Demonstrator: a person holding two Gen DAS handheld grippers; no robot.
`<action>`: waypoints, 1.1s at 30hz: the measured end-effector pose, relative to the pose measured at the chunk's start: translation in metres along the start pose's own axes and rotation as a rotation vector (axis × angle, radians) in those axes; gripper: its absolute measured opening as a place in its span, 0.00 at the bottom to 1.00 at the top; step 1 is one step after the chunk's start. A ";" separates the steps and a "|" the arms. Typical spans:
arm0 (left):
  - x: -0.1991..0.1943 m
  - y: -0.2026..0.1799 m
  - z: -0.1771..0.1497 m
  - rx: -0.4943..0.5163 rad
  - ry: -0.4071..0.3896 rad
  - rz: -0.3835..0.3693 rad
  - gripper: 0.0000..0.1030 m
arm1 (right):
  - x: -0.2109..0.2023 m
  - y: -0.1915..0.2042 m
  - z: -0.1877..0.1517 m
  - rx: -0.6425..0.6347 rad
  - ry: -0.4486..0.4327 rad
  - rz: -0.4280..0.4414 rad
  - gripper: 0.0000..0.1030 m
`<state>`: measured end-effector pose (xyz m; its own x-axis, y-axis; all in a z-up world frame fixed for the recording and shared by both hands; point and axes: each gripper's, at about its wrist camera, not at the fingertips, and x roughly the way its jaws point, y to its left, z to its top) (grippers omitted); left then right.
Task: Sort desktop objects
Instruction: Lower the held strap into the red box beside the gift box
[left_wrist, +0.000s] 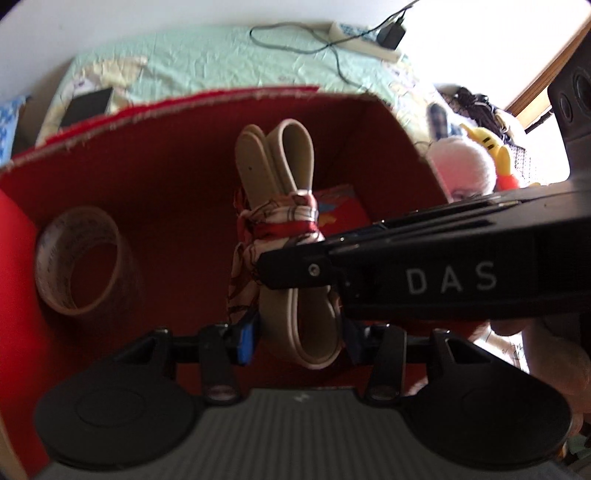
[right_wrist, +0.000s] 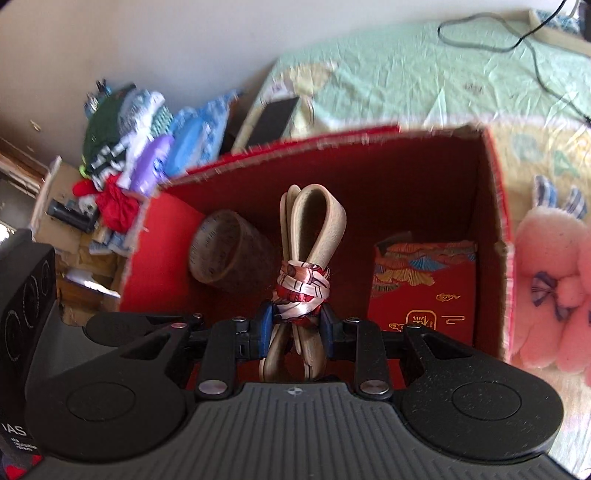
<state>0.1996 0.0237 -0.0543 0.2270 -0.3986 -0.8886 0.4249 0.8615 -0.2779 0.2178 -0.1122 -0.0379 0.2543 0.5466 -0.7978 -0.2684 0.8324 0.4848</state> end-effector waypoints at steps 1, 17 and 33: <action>0.005 0.003 0.000 -0.009 0.021 -0.003 0.47 | 0.005 -0.001 0.001 0.000 0.019 -0.004 0.28; 0.046 0.020 0.014 -0.091 0.259 -0.046 0.48 | 0.042 -0.016 0.010 0.022 0.222 -0.051 0.28; 0.047 0.014 0.004 -0.093 0.257 -0.035 0.57 | 0.035 -0.018 0.003 0.015 0.219 -0.084 0.31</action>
<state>0.2201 0.0158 -0.0981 -0.0209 -0.3458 -0.9381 0.3431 0.8788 -0.3316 0.2343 -0.1079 -0.0739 0.0673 0.4438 -0.8936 -0.2404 0.8765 0.4172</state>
